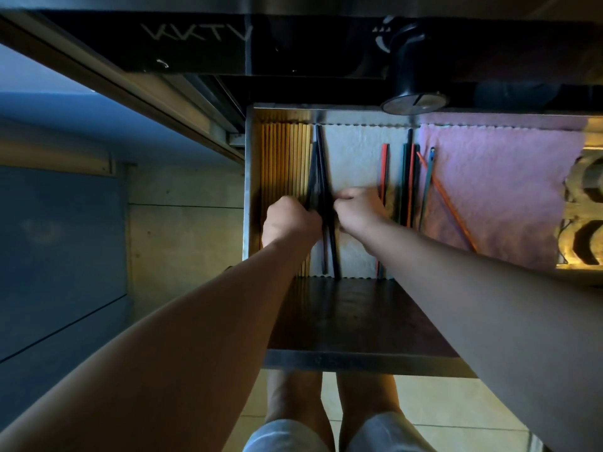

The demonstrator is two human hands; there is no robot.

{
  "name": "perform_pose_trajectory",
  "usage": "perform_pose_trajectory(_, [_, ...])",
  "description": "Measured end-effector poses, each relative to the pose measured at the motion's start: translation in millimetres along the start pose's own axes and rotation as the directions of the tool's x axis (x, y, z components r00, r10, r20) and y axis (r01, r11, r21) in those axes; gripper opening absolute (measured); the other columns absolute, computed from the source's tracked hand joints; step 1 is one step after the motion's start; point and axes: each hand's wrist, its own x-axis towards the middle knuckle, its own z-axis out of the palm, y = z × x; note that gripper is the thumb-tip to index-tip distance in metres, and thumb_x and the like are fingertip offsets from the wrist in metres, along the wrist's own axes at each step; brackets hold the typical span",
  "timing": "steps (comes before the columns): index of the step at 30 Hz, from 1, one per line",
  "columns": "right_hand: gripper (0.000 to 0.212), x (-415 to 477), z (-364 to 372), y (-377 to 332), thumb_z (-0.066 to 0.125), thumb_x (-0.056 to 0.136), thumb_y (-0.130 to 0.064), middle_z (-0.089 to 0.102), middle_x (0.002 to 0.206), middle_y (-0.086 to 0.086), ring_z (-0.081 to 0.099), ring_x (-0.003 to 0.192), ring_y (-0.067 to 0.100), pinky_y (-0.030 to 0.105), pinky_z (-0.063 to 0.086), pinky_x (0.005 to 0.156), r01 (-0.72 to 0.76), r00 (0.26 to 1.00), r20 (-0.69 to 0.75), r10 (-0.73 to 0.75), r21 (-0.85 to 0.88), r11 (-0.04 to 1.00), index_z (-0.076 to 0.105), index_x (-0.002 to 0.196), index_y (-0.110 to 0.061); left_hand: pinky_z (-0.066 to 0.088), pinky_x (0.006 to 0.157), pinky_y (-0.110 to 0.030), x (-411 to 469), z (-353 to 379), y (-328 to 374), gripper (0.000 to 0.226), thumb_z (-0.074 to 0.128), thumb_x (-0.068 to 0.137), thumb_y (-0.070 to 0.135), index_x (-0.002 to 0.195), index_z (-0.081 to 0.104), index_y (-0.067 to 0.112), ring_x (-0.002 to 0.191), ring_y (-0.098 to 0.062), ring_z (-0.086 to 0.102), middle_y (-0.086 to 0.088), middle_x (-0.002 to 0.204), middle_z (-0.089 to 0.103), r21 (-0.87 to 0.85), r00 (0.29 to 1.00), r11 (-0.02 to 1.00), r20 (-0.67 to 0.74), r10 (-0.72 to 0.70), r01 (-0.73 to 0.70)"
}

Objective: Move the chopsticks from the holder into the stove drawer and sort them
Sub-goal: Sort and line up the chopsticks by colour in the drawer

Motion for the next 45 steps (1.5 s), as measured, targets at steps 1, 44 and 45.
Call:
perform_pose_trajectory(1, [0.03, 0, 2, -1, 0.051, 0.093, -0.013, 0.067, 0.117, 0.005, 0.064, 0.1, 0.02, 0.028, 0.053, 0.085, 0.008, 1.0, -0.001, -0.008, -0.005, 1.0, 0.065, 0.119, -0.014, 0.035, 0.043, -0.023, 1, -2, -4, 0.014, 0.059, 0.091, 0.022, 0.082, 0.06, 0.012, 0.059, -0.013, 0.053, -0.001, 0.073, 0.057, 0.003, 1.0, 1.0, -0.009, 0.007, -0.007])
perform_pose_trajectory(44, [0.032, 42, -87, 58, 0.063, 0.091, -0.03, 0.068, 0.105, 0.01, 0.067, 0.093, 0.031, 0.04, 0.057, 0.077, 0.068, 0.934, -0.279, -0.223, -0.473, 0.878, 0.061, 0.113, -0.008, 0.052, 0.076, -0.039, -25, 80, 46, 0.018, 0.052, 0.092, 0.021, 0.109, 0.056, 0.016, 0.089, -0.023, 0.057, -0.003, 0.103, 0.054, 0.2, 0.941, 0.92, 0.02, 0.339, -0.336])
perform_pose_trajectory(45, [0.034, 43, -86, 58, 0.064, 0.091, -0.03, 0.067, 0.106, 0.01, 0.067, 0.094, 0.031, 0.041, 0.057, 0.078, 0.05, 0.934, -0.291, -0.207, -0.467, 0.883, 0.06, 0.115, -0.007, 0.051, 0.083, -0.04, -25, 77, 42, 0.02, 0.052, 0.093, 0.024, 0.111, 0.055, 0.016, 0.096, -0.024, 0.055, -0.004, 0.108, 0.053, 0.229, 0.932, 0.908, -0.007, 0.363, -0.352])
